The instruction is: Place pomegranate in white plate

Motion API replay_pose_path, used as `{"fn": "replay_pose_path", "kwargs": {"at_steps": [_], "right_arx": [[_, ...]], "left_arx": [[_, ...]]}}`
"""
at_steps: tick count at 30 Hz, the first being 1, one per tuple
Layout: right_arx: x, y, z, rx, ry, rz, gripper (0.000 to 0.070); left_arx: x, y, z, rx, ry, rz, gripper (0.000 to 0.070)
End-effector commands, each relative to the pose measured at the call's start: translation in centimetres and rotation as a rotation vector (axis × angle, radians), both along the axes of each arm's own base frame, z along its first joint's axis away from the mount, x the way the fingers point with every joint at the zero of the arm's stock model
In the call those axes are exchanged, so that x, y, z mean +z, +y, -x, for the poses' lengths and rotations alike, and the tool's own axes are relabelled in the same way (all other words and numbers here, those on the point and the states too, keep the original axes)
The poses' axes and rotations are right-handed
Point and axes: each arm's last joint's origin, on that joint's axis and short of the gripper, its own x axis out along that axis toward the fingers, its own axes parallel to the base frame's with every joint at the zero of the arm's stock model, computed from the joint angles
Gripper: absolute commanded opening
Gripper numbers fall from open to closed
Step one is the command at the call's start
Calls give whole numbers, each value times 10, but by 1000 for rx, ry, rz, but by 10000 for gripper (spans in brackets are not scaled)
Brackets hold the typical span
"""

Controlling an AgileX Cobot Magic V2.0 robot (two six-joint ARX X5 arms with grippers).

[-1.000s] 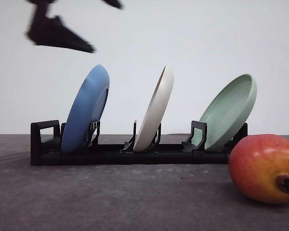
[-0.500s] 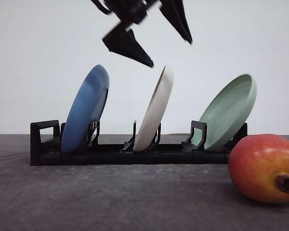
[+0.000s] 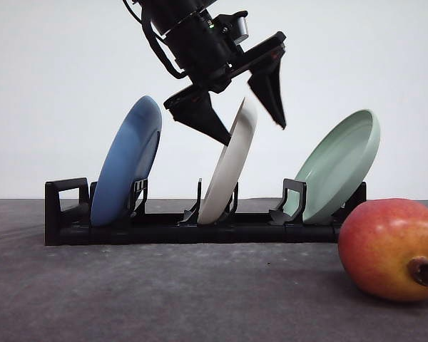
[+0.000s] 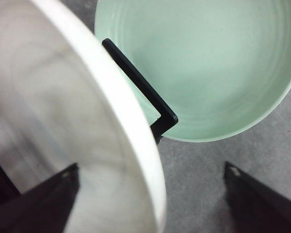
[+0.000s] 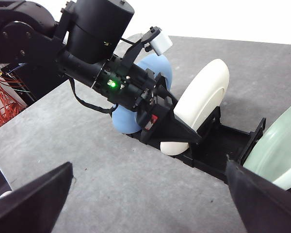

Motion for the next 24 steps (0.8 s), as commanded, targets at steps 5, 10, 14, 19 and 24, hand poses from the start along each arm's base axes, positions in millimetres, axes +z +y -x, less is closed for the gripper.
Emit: {"fn": "replay_pose_path", "kwargs": {"at_steps": [5,10,14,19,24], "right_arx": [[6,0,0,-1,-12,-9,644],[6,0,0,-1,-13,-9,644],[6,0,0,-1,-13,-9,644],[6,0,0,-1,-13,-9,644],[6,0,0,-1,-13,-9,644]], "left_arx": [[-1,-8,-1,-19,-13,2,56],[-1,-9,0,-22,-11,1,0],[0,-11,1,-21,-6,4,0],[9,-12,4,-25,5,-1,0],[25,-17,9,-43,-5,5,0]]}}
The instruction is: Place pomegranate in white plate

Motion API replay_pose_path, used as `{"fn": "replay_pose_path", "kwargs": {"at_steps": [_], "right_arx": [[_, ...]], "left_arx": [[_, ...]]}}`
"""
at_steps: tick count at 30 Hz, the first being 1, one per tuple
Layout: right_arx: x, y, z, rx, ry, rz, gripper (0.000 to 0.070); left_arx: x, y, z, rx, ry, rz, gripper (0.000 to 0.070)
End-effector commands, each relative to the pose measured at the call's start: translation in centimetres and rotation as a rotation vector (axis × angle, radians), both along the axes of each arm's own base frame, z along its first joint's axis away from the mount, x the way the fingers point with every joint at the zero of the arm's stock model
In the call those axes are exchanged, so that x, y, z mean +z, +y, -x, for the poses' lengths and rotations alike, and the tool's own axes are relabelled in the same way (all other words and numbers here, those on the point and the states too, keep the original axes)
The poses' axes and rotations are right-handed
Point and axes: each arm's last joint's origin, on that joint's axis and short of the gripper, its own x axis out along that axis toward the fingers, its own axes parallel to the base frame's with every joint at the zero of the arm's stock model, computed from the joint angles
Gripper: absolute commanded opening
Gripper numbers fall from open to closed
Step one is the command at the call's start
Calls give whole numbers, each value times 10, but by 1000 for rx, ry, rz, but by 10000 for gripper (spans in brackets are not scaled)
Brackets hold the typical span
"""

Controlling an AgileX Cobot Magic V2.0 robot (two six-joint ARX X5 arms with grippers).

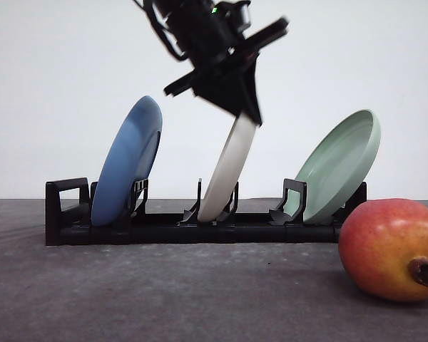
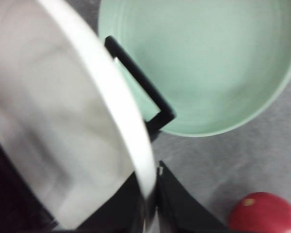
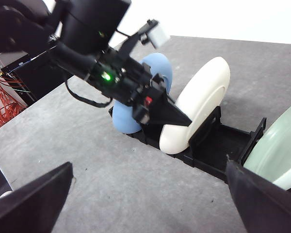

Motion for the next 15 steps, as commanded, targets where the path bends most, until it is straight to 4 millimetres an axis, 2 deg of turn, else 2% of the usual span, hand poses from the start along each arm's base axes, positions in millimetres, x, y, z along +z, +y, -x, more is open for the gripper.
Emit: {"fn": "replay_pose_path", "kwargs": {"at_steps": [1,10,15], "right_arx": [[6,0,0,-1,-13,-9,644],[5,0,0,-8,-8,-2,644],[5,0,0,-28,-7,7,644]], "left_arx": [[9,-13,3,-40,-21,30,0],[45,-23,19,-81,-64,17,0],[70,-22,36,-107,-112,-21,0]]}}
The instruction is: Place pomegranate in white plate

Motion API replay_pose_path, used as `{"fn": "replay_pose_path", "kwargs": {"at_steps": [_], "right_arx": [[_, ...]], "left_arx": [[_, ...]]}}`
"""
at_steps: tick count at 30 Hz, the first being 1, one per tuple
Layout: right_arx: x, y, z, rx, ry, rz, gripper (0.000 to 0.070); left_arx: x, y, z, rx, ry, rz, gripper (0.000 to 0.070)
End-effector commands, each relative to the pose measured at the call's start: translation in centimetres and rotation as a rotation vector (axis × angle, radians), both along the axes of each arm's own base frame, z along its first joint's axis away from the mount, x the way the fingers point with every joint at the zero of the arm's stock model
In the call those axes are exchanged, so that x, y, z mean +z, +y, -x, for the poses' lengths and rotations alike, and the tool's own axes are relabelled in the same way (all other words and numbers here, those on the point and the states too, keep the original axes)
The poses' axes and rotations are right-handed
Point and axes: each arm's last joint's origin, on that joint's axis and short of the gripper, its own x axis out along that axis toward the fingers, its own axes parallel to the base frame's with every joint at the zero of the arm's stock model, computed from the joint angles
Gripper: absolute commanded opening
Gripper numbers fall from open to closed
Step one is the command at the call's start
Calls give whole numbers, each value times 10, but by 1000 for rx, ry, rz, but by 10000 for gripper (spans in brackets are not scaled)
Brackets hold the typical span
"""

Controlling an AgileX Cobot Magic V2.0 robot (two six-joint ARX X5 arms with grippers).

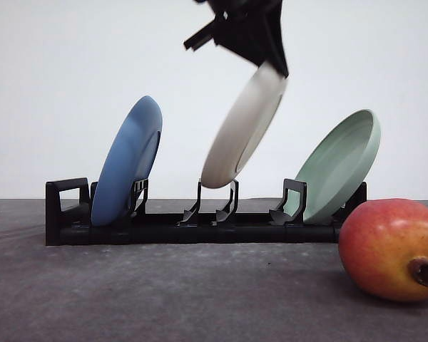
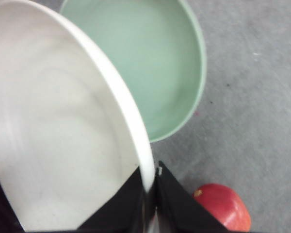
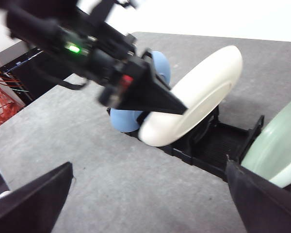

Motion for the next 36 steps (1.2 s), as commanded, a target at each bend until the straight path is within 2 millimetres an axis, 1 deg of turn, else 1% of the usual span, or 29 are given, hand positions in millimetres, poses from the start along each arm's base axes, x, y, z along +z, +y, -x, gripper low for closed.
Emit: {"fn": "replay_pose_path", "kwargs": {"at_steps": [1,4,7,10,12,17,20,22,25,30,33,36], "right_arx": [[6,0,0,-7,-14,-1,644],[6,0,0,-7,-14,0,644],[6,0,0,-7,-14,0,644],[6,0,0,-7,-14,-1,644],[6,0,0,-7,-13,-1,644],[4,0,1,-6,0,0,644],[4,0,1,-6,5,1,644],[4,0,1,-6,6,1,643],[4,0,1,-6,9,1,643],[3,0,2,-6,22,3,643],[2,0,2,-6,31,3,643],[1,0,2,-6,40,5,643]], "left_arx": [[20,0,10,-29,-70,4,0],[37,8,27,-41,-102,-17,0],[54,21,48,-59,-109,-25,0],[72,33,71,-97,-124,-21,0],[82,40,90,-121,-154,-53,0],[95,52,131,-178,-196,-136,0],[94,51,150,-207,-216,-166,0],[89,48,160,-203,-235,-205,0],[68,41,173,-208,-259,-300,0],[15,25,190,-239,-239,-412,0],[-17,17,197,-247,-240,-431,0],[-48,12,203,-254,-231,-438,0]]}}
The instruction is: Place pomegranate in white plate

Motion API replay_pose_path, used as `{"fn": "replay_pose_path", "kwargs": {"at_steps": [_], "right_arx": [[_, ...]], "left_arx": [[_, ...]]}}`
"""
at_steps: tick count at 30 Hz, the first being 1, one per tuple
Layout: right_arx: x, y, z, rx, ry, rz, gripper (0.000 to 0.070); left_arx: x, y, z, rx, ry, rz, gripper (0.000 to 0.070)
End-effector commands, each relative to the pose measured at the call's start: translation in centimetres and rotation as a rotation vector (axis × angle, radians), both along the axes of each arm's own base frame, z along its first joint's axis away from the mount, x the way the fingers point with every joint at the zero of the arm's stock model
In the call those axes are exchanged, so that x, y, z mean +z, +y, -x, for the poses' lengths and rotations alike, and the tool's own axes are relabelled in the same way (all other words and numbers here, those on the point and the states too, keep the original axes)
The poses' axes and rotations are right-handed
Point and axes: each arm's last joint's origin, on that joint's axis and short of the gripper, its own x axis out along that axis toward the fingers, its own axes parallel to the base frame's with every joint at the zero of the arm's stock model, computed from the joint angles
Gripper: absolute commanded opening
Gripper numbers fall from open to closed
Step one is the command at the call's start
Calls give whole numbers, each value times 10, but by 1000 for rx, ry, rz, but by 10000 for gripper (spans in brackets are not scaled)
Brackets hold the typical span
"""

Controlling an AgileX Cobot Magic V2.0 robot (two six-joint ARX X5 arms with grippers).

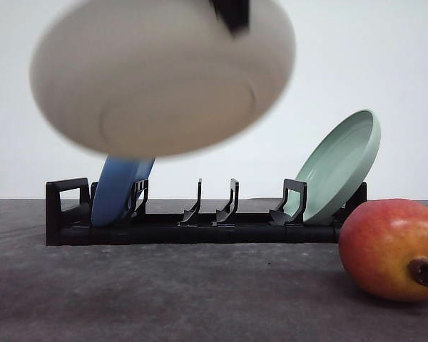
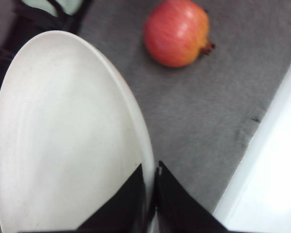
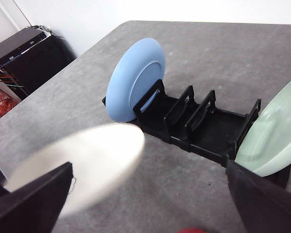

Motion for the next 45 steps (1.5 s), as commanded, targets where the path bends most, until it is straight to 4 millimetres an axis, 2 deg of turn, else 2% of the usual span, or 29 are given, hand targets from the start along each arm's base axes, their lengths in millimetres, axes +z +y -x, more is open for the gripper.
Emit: {"fn": "replay_pose_path", "kwargs": {"at_steps": [1,6,11,15,23,25,30,34,36,45], "right_arx": [[5,0,0,-3,-12,-2,643],[5,0,1,-3,-5,-1,643],[5,0,1,-3,0,-1,643],[4,0,1,-3,2,-1,643],[4,0,1,-3,5,-1,643],[4,0,1,-3,7,-1,643],[4,0,1,-3,11,0,643],[4,0,1,-3,13,0,643],[3,0,1,-3,13,0,643],[1,3,2,19,46,-1,643]], "left_arx": [[-16,-5,4,15,-1,6,0],[-64,0,6,49,-14,-26,0],[-103,7,11,65,-39,-38,0],[-121,5,19,61,-47,-68,0],[-147,-12,30,30,-46,-82,1],[-149,-13,29,39,-43,-81,54],[-144,-14,29,55,-44,-55,380],[-132,-15,28,82,-59,-6,526],[-125,-14,28,101,-54,27,565],[-83,7,31,218,-11,195,566]]}}
